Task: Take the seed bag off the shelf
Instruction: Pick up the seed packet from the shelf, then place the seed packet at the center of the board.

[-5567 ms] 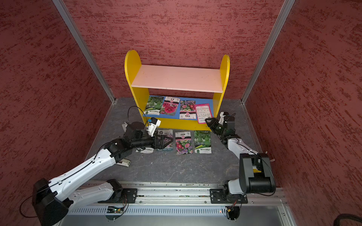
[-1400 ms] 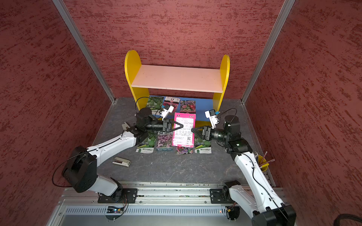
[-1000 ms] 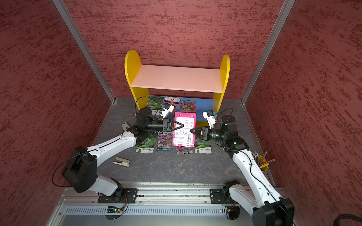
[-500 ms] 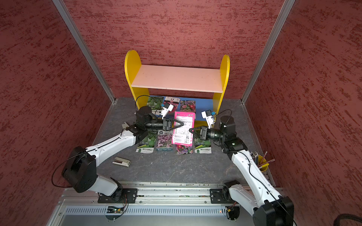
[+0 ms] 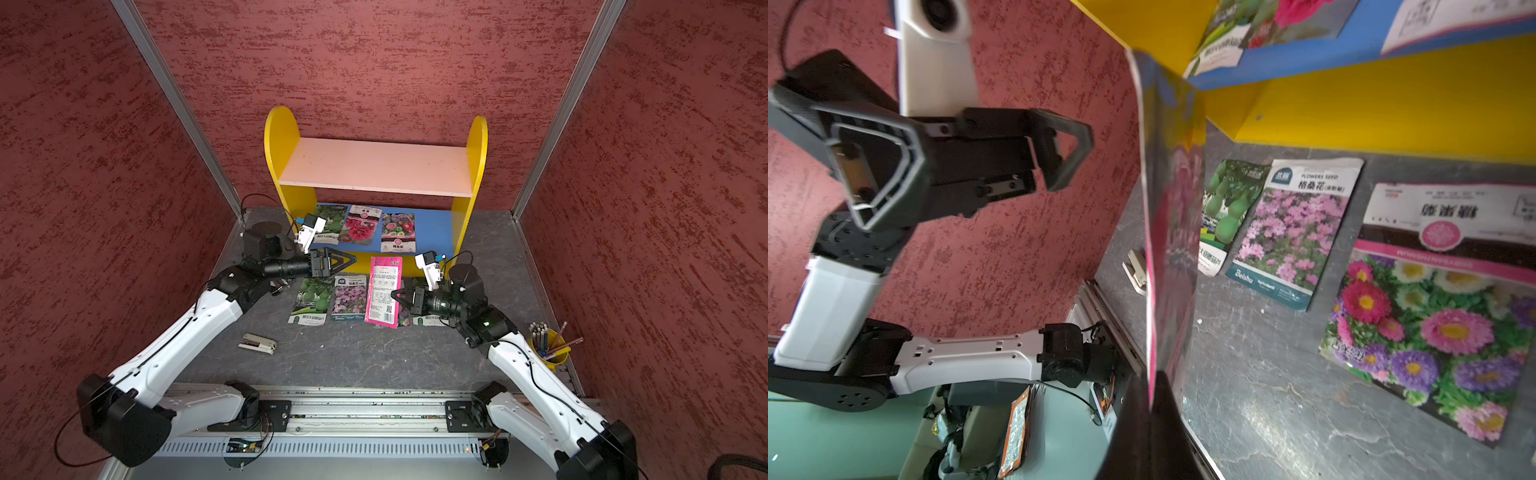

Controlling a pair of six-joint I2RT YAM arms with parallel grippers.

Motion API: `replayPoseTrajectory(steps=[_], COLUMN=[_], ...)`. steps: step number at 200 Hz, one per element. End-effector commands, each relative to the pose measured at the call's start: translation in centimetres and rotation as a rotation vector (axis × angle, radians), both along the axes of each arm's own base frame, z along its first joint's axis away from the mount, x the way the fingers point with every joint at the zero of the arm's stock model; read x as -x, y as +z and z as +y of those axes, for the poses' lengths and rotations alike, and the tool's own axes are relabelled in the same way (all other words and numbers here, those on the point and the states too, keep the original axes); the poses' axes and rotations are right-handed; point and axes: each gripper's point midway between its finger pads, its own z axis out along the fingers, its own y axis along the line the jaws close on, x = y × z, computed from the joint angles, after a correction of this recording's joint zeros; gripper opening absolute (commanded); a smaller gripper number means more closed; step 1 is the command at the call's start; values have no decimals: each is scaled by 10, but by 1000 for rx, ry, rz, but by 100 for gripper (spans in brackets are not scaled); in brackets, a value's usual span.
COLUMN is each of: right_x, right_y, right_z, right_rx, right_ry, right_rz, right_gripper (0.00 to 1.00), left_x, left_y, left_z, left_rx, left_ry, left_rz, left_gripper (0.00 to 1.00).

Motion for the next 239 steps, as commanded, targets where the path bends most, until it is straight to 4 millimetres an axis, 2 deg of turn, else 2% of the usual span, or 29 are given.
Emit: replayPoseTrajectory(steps=[1, 64, 86, 115, 147, 153, 169, 223, 239], right_x=[-1, 27, 33, 38, 46, 47, 49, 58, 62], right_y=[-4, -60, -72, -84, -86, -96, -101, -115, -123], right_z=[8, 64, 86, 118, 159, 166, 183, 228, 234], right_rx=[-15, 19, 21, 16, -9, 9, -16, -54, -25], right_ry=[-54, -11, 5, 14, 52, 52, 65, 104, 88], right_rz=[1, 86, 98, 111, 121, 135, 146, 178, 183], right_gripper=[0, 0, 0, 0, 0, 0, 0, 0, 0], left_x=[15, 47, 53, 57, 57, 57, 58, 62, 62], left_y=[-12, 0, 0, -1, -6, -7, -7, -7, -8], left_z=[24, 73, 85, 93, 99, 100, 101, 107, 109], left_rx=[-116, -167, -181, -177, -165, -161, -154, -156, -157], left_ry=[47, 178, 216, 242, 267, 271, 275, 297, 301], left_rz=[7, -45, -59, -58, -41, -39, -37, -36, -33], left_gripper=[100, 100, 100, 100, 100, 100, 100, 100, 100])
